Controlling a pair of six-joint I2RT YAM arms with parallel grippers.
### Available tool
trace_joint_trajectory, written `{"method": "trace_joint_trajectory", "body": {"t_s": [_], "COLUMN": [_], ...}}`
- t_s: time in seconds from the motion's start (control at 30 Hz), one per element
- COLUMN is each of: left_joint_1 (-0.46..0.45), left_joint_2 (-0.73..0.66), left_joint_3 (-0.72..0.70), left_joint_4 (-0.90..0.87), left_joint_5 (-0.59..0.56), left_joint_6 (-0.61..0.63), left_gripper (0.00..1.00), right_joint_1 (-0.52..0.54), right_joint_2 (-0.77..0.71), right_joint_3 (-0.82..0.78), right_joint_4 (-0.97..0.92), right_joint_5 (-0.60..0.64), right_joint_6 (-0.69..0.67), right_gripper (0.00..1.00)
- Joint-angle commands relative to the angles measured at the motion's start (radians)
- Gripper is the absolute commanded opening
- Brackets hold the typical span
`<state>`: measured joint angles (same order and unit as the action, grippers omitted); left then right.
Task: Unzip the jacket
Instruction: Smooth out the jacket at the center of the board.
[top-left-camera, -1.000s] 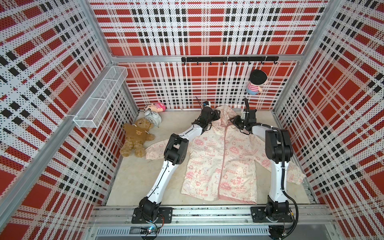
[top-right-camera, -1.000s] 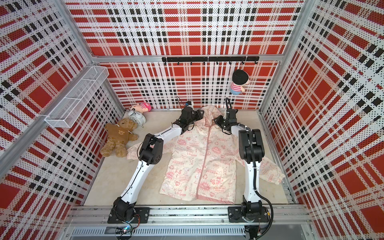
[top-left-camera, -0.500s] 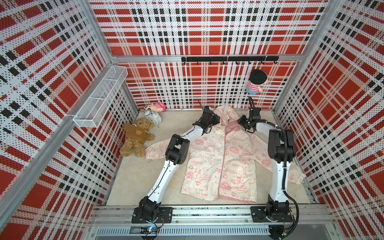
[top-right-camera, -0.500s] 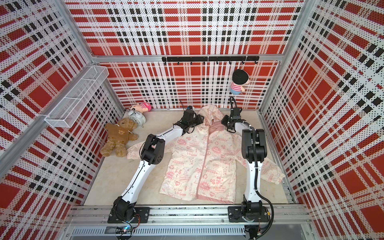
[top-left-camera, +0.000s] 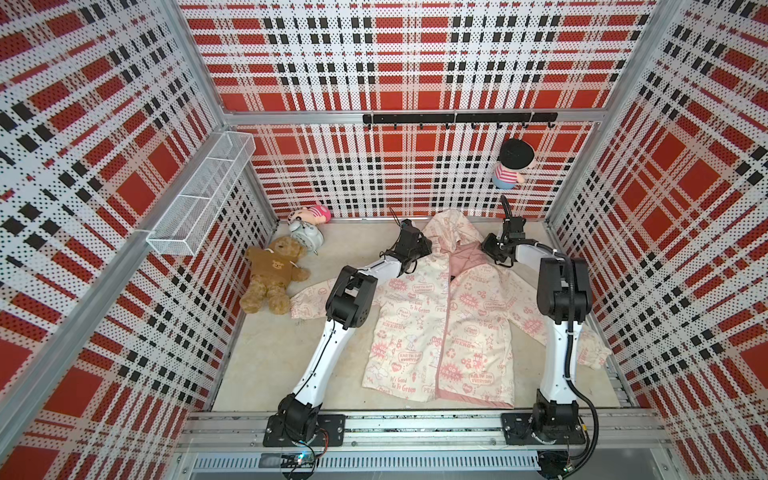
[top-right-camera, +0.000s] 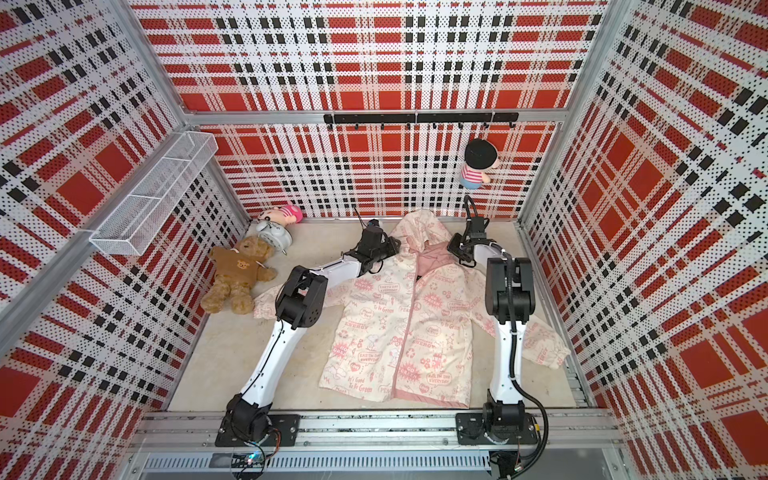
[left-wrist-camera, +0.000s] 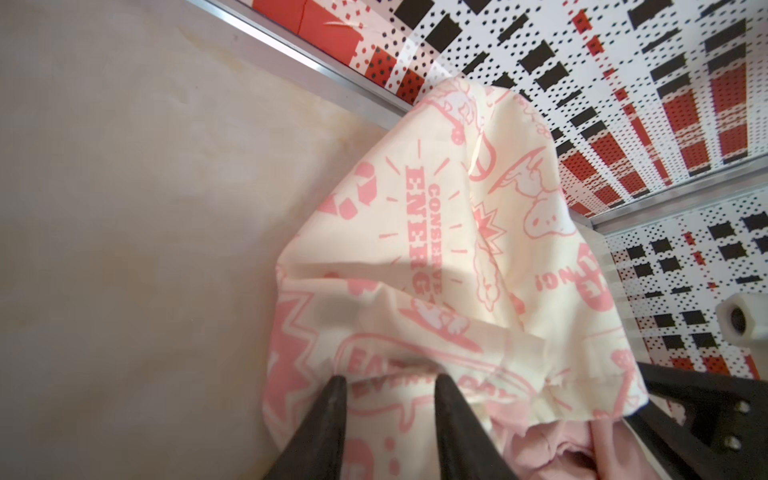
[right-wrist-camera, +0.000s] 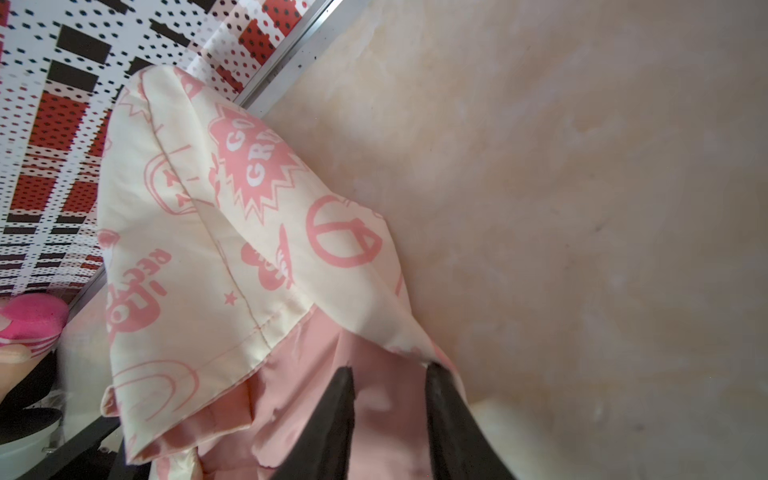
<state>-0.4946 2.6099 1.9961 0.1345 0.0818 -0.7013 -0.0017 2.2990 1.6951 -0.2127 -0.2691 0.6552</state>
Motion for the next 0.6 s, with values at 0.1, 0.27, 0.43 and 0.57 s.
{"method": "trace_joint_trajectory", "body": {"t_s": [0.1,0.27,0.43,0.57], "left_joint_1": [0.024,0.023,0.015,-0.018], "left_joint_2": [-0.192,-0.278,-0.265,-0.204], "left_joint_3": [-0.212,-0.295,-0.247,-0.091], "left_joint_4": [0.232,0.337,0.362,0.184], "left_joint_5": [-0.052,-0.047,0.045,0.010], "left_joint_6": [0.016,0.052,0.062,0.152], "left_gripper": [0.28,0.23,0.43,0.54], "right_joint_1": [-0.004,-0.006,-0.006,-0.005], "right_joint_2": [-0.009,-0.083,-0.164,-0.260], "right_joint_3": [-0.010,-0.097,-0.162,-0.230], "right_joint_4": [0.056,0.181,0.229,0.222], "right_joint_5": [-0.128,-0.264,-0.308,-0.292], "right_joint_6": [-0.043,-0.010,-0.005,-0.021], "right_gripper": [0.36,0.38,0.41,0.44]}}
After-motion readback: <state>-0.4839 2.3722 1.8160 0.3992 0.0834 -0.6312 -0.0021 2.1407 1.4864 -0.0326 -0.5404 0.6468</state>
